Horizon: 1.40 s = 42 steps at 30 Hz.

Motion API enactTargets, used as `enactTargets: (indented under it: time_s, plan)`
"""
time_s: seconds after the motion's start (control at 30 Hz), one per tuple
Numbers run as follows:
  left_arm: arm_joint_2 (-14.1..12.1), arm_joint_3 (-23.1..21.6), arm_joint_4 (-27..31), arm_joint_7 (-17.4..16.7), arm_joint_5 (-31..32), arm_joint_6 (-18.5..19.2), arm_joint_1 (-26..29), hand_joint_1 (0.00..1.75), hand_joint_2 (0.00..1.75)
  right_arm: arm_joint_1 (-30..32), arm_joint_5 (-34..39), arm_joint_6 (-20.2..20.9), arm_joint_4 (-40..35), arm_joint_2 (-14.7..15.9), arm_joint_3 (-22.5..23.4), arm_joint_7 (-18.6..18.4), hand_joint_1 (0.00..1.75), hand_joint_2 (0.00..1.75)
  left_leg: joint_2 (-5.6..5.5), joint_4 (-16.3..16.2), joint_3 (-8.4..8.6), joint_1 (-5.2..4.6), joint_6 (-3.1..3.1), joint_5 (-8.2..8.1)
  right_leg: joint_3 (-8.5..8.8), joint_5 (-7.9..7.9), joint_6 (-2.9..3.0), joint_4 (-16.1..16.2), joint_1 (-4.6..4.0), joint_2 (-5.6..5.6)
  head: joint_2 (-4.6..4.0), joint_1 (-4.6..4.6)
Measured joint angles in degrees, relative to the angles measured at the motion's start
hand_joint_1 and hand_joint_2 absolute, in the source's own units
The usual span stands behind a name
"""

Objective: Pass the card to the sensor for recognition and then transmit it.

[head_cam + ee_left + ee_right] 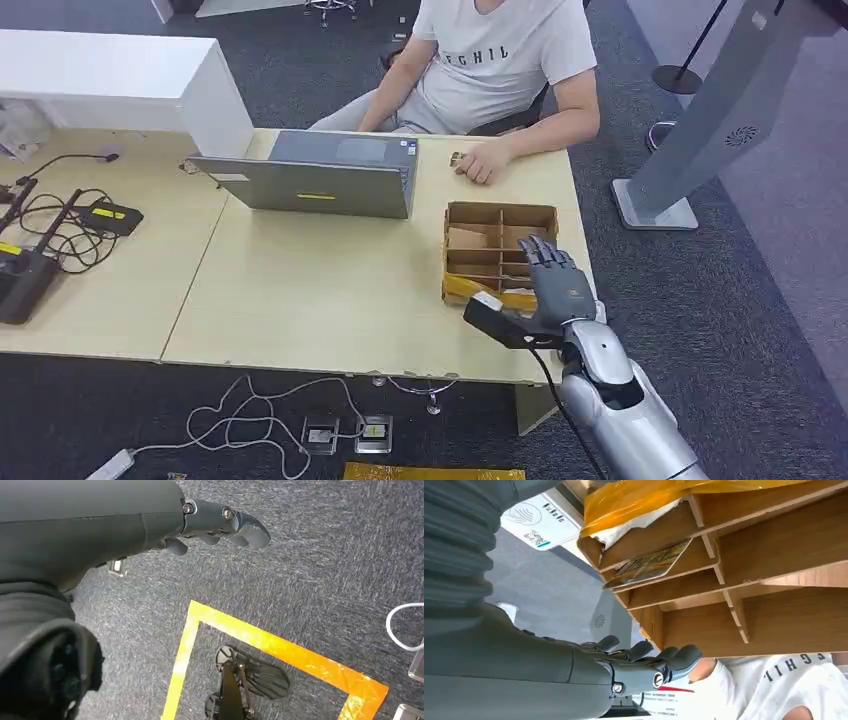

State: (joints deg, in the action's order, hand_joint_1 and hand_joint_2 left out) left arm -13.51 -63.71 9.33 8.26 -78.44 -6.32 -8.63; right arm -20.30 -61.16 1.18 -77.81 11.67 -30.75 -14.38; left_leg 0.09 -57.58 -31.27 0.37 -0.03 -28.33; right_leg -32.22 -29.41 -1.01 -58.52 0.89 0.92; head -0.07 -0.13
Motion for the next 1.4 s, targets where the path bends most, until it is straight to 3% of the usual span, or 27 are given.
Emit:
enactTargets:
  time_s: [0.07, 0.1, 0.37, 1.4]
  plan:
    - [0.0, -0.02, 0.0, 0.0, 0.0, -0.07, 0.0, 0.0, 0.0, 0.01, 0.0, 0.15, 0.02, 0.0, 0.0, 0.26, 0.07, 1.75, 0.0, 0.0, 0.0, 0.0, 0.0, 0.0, 0.0, 0.0, 0.0, 0.0, 0.0, 0.0, 0.0, 0.0]
    - [0.0, -0.02, 0.0, 0.0, -0.02, -0.09, 0.0, 0.0, 0.0, -0.02, 0.0, 0.37, 0.02, 0.0, 0.0, 0.48, 1.75, 1.75, 0.0, 0.0, -0.01, 0.0, 0.0, 0.0, 0.0, 0.0, 0.0, 0.0, 0.0, 0.0, 0.0, 0.0]
    - [-0.02, -0.59, 0.0, 0.0, -0.2, -0.13, 0.0, 0.0, 0.0, -0.22, 0.48, 1.46, 1.03, -0.33, -0.02, 1.88, 1.75, 1.75, 0.0, 0.0, -0.01, 0.0, 0.0, 0.0, 0.0, 0.0, 0.0, 0.0, 0.0, 0.01, 0.0, 0.0]
    - [0.0, -0.98, 0.0, 0.0, -0.2, -0.17, 0.0, 0.0, 0.0, 0.3, 1.05, 0.88, 1.33, -0.46, -0.02, 1.88, 1.75, 1.75, 0.0, 0.0, 0.0, 0.0, 0.0, 0.0, 0.0, 0.0, 0.0, 0.0, 0.0, 0.0, 0.0, 0.0]
